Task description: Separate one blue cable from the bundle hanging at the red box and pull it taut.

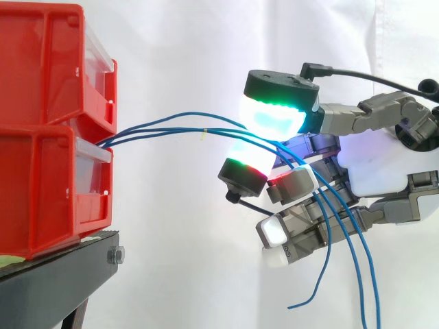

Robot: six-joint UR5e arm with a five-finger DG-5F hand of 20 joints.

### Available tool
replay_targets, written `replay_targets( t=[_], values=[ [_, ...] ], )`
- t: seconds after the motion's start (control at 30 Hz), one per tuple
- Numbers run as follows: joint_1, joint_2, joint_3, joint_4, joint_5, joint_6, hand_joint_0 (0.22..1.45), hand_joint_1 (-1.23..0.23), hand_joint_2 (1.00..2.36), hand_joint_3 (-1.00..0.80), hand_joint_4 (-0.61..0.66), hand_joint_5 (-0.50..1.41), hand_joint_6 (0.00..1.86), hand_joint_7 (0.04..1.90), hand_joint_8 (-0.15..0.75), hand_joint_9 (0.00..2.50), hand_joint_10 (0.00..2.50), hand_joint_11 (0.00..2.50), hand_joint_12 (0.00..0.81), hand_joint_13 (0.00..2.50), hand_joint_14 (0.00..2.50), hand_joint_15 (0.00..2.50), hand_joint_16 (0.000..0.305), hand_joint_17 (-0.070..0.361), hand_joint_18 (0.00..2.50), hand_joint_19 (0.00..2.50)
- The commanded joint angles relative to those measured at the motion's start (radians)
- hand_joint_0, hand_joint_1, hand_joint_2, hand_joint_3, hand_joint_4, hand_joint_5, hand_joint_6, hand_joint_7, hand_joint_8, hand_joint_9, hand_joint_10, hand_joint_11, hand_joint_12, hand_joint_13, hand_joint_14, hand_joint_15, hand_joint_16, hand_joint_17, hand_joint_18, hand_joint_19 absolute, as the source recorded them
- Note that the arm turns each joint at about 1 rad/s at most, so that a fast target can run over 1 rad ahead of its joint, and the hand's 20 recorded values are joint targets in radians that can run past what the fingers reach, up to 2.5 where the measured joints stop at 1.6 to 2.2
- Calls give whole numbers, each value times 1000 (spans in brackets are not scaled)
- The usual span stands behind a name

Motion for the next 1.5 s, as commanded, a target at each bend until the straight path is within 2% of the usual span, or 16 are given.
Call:
replay_targets(
  t=[0.0,0.53,0.67,0.87,0.93,1.03,1.1,1.23,1.27,1.3,1.37,1.47],
  values=[
    [0,0,0,2,0,-1,591,-352,1012,-266,117,-154,824,1368,267,1180,9,1299,373,825,20,704,50,112,577,536],
    [0,0,0,2,0,1,597,-356,1013,-301,158,-144,812,1429,249,1194,11,1320,353,817,23,695,46,103,572,539],
    [0,0,0,2,0,1,596,-463,1017,-262,159,-143,813,1439,253,1199,10,1326,350,824,23,702,45,101,586,538],
    [0,0,0,2,0,2,589,-527,1019,-173,177,-148,822,1485,258,1204,8,1321,352,832,21,699,46,103,599,525],
    [0,0,0,3,-1,1,591,-541,1018,-157,185,-151,837,1452,272,1208,7,1322,358,837,22,694,47,106,611,519],
    [0,0,0,11,0,-1,616,-672,1017,-126,167,-175,881,1321,272,1193,6,1323,364,838,22,699,48,108,619,525],
    [0,0,0,11,0,-1,619,-682,1016,-129,169,-175,883,1309,276,1195,8,1307,366,840,21,693,49,109,623,516],
    [1,0,0,11,0,1,631,-710,1015,-207,156,-182,886,1277,255,1179,6,1328,354,826,21,698,46,104,606,525],
    [0,0,0,13,0,-1,616,-753,1010,-339,146,-185,887,1238,251,1169,8,1325,348,821,23,701,45,102,600,528],
    [1,0,0,13,0,-1,612,-756,1007,-380,143,-185,886,1236,251,1165,8,1331,349,822,23,699,45,102,602,526],
    [0,0,0,11,0,-1,594,-721,1000,-500,137,-185,888,1205,251,1167,10,1323,351,826,22,703,45,102,605,524],
    [0,0,0,9,0,1,561,-646,1000,-500,136,-178,876,1220,260,1183,6,1321,354,831,21,702,46,104,616,532]
  ],
)
